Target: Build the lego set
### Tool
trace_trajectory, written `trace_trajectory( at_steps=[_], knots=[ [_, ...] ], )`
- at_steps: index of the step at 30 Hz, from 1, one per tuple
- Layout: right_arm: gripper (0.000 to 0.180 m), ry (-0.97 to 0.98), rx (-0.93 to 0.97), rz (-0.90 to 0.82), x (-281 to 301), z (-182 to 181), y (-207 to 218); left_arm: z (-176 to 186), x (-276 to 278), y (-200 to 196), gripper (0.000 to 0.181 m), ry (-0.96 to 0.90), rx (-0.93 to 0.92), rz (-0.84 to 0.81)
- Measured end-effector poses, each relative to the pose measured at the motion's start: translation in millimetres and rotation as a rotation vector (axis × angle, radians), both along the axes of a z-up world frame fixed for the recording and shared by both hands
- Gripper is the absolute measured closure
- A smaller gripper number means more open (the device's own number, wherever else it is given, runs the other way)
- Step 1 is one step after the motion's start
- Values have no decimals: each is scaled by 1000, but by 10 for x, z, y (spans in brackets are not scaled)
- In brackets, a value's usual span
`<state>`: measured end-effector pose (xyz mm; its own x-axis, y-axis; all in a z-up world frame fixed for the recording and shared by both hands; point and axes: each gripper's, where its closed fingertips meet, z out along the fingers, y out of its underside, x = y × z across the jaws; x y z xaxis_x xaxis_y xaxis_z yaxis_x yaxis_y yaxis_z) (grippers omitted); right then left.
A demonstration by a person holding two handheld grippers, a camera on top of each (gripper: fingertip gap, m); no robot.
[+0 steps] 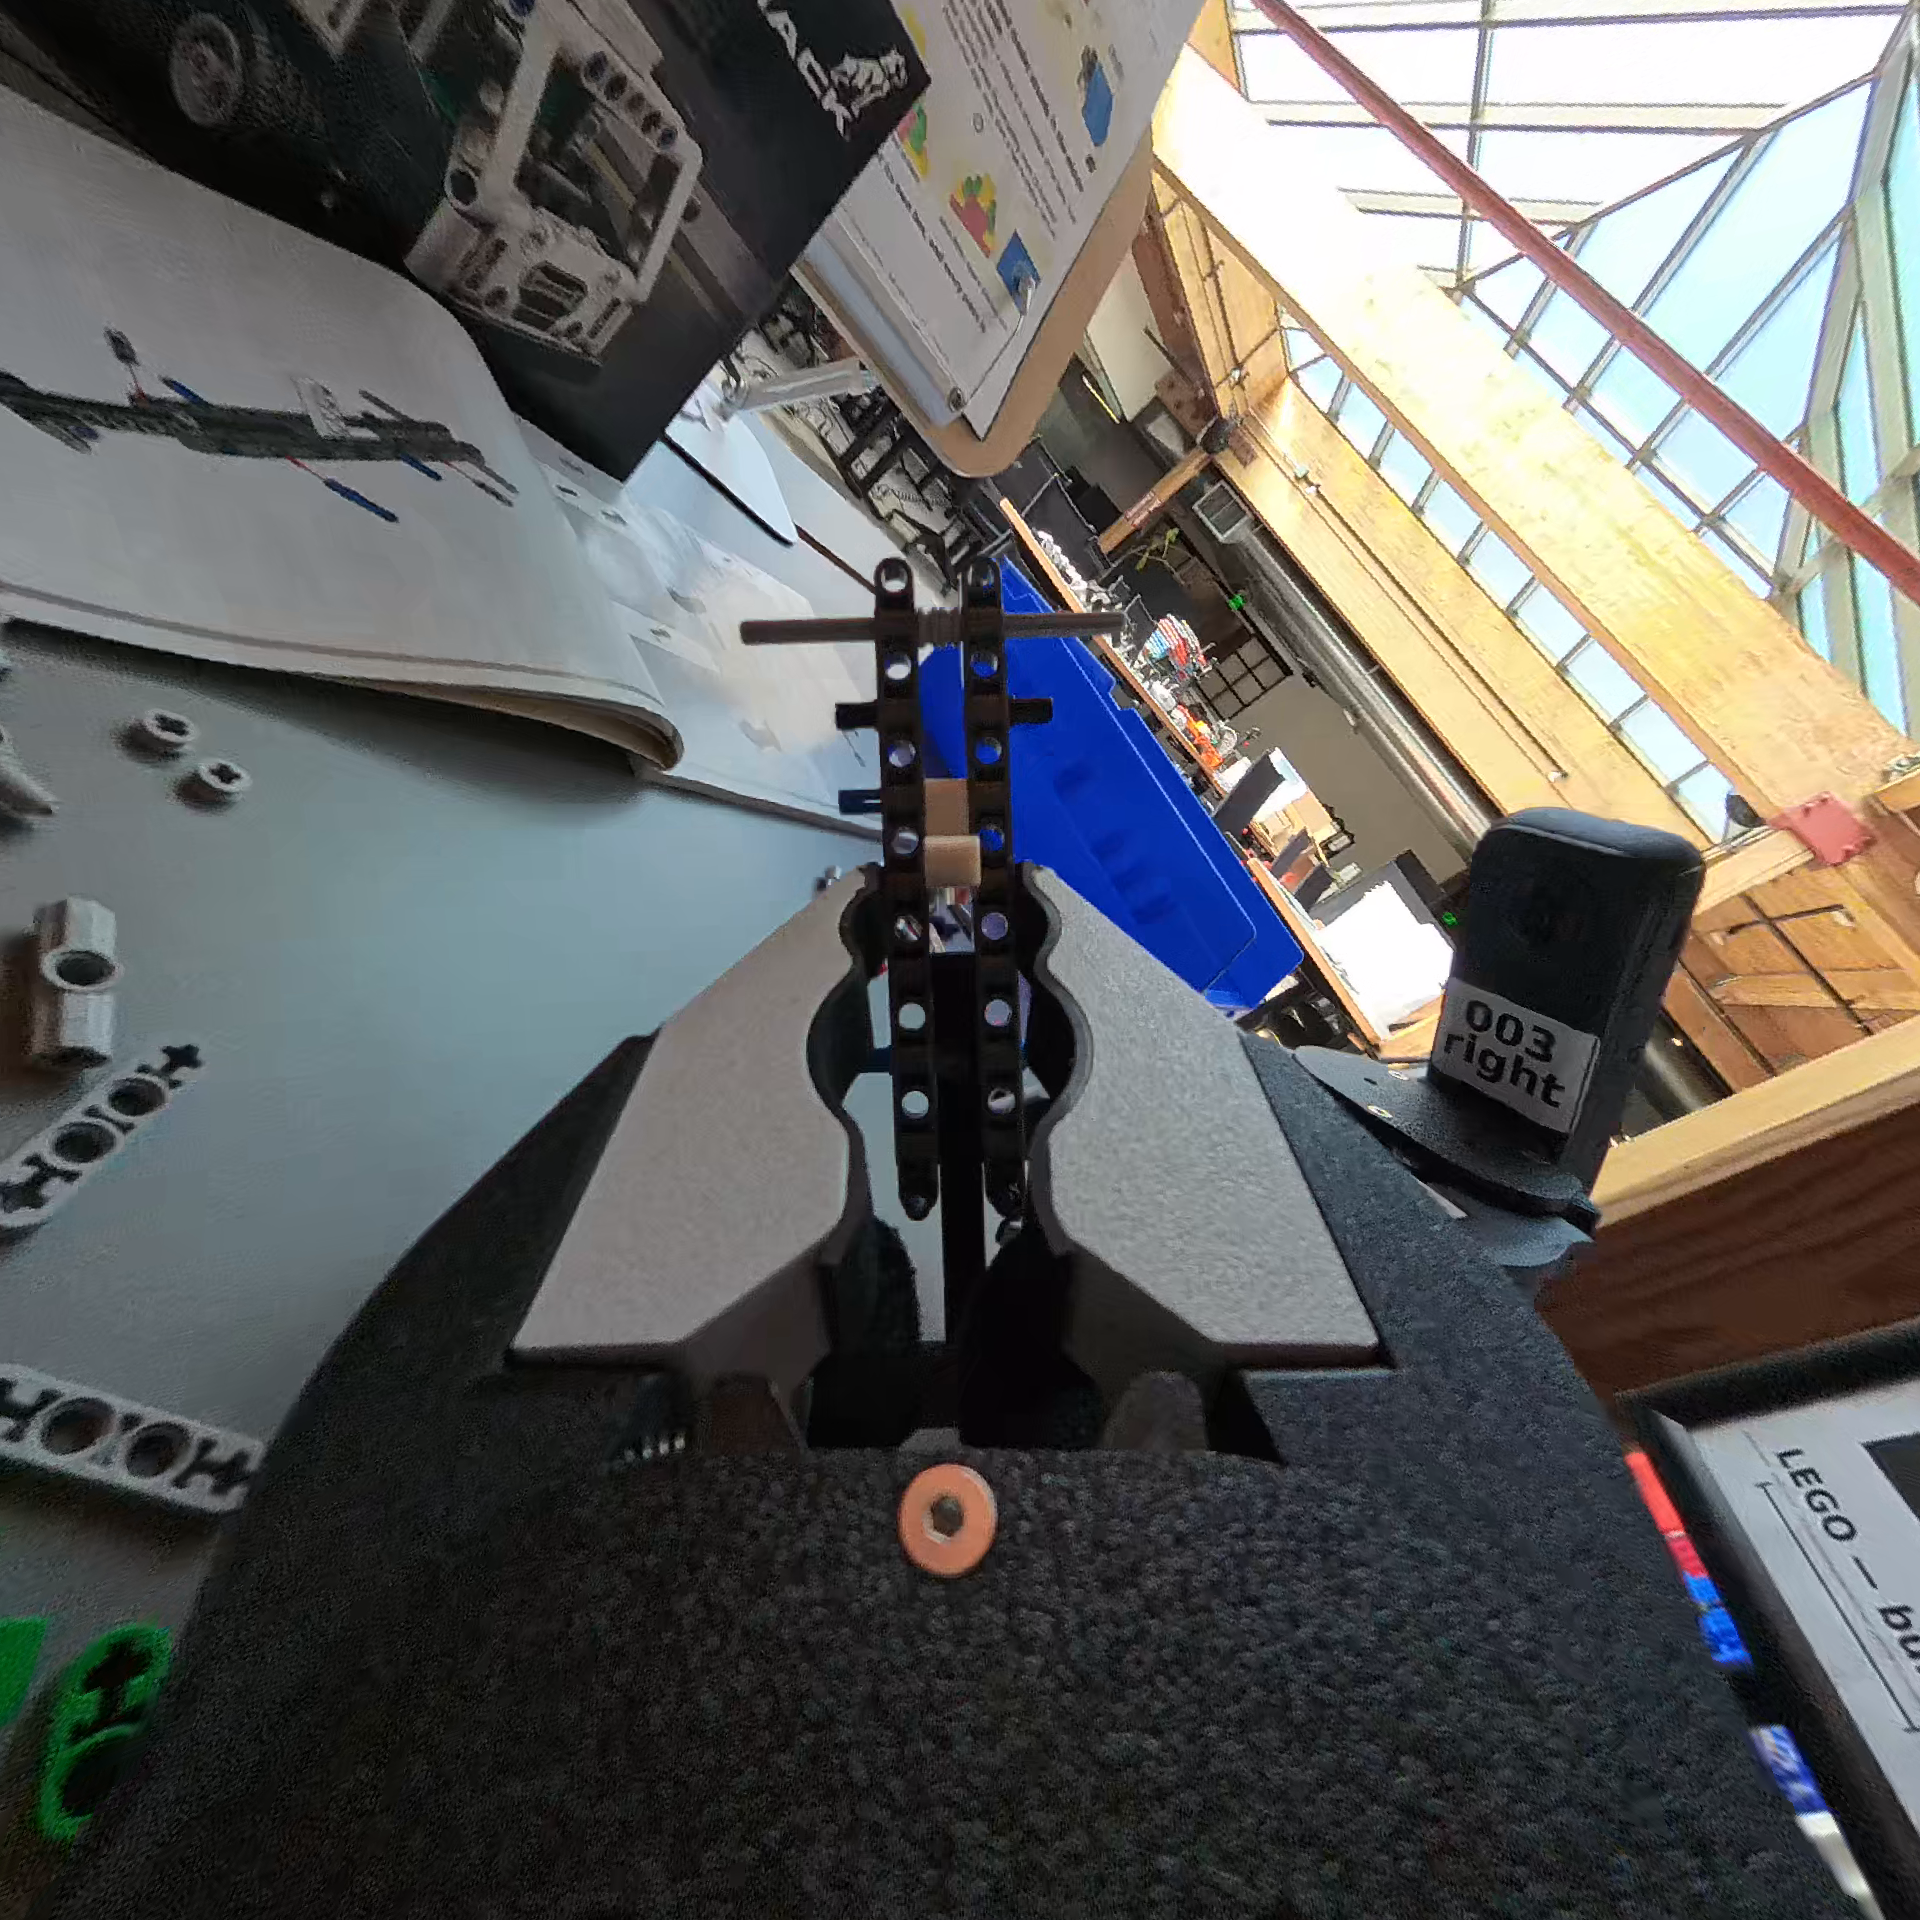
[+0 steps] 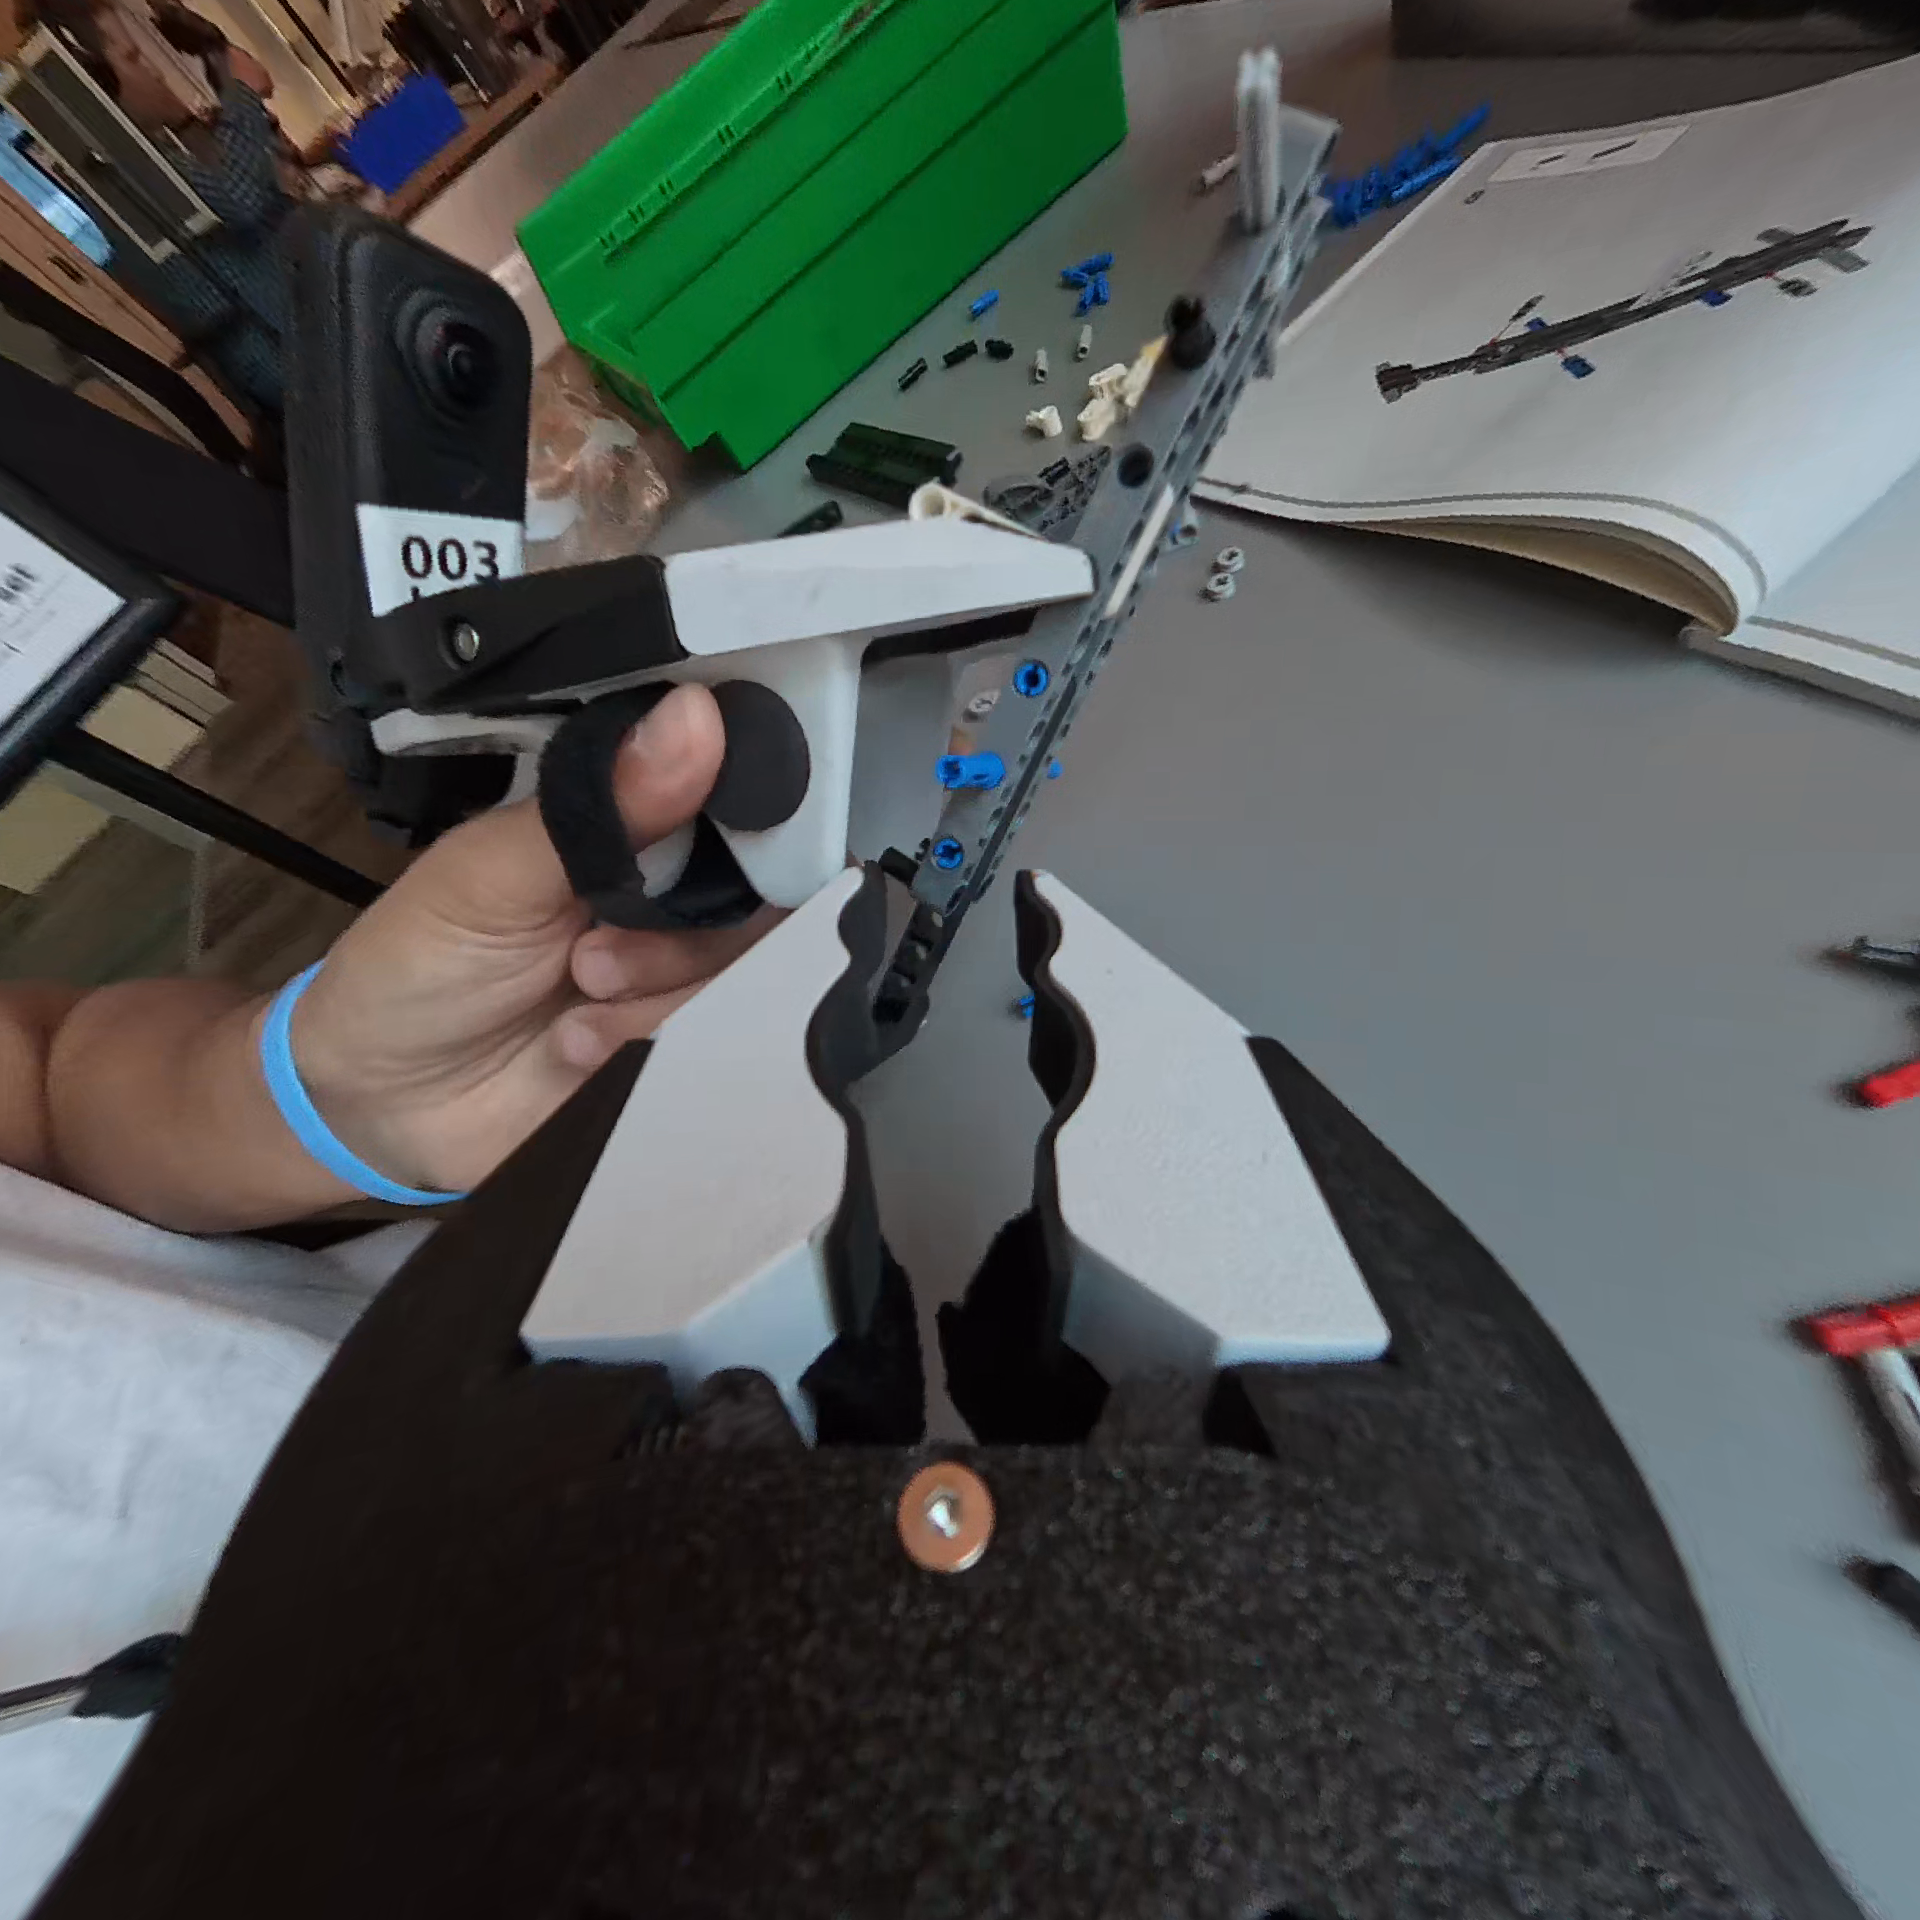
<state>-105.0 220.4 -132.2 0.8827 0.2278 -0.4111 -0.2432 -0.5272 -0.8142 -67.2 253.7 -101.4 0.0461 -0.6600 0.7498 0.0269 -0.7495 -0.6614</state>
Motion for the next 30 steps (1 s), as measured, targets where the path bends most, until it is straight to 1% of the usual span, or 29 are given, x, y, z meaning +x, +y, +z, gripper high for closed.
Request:
trace_trajectory(
  at_steps=[1, 3, 4, 6, 10, 13, 14, 15, 16, 19, 21, 22, 25, 27, 30],
  knots=[
    [162, 65, 14, 19, -39, 31, 18, 33, -12, 18, 157, -10, 16, 3],
    [163, 192, 46, 47, -72, 131, 27, 86, -44, 64, 158, -24, 27, 7],
    [161, 247, 67, 57, -71, 193, 27, 101, -68, 97, 158, -27, 26, 15],
    [158, 302, 81, 40, -21, 257, 62, 133, -101, 112, 158, -43, 18, 1],
    [159, 249, 66, 35, -87, 210, 177, 154, -119, 41, 158, -64, -1, -29],
    [165, 154, 28, 0, -98, 138, 203, 130, -177, 62, 158, -36, 41, -2],
    [167, 113, 11, -8, -81, 119, 184, 120, -207, 60, 158, -24, 52, -22],
    [172, 71, -22, 2, -61, 93, 141, 112, -237, 37, 154, -13, 63, -61],
    [173, 36, -42, 19, -33, 96, 94, 100, -275, -2, 150, -1, 75, -111],
    [173, -69, -83, 109, 42, 136, -64, 79, -432, -137, 142, 32, 188, -246],
    [173, -134, -102, 177, 101, 136, -148, 20, -555, -169, 135, 95, 326, -310],
    [173, -139, -111, 200, 131, 142, -175, -15, -619, -158, 133, 131, 399, -333],
    [174, -123, -111, 354, 93, 169, -298, -78, -770, -59, 125, 209, 576, -383],
    [174, -151, -123, 478, 22, 145, -400, -61, -815, -60, 117, 201, 620, -446],
    [174, -207, -208, 592, -52, 56, -486, -12, -907, -331, 117, 125, 639, -658]
  ],
)
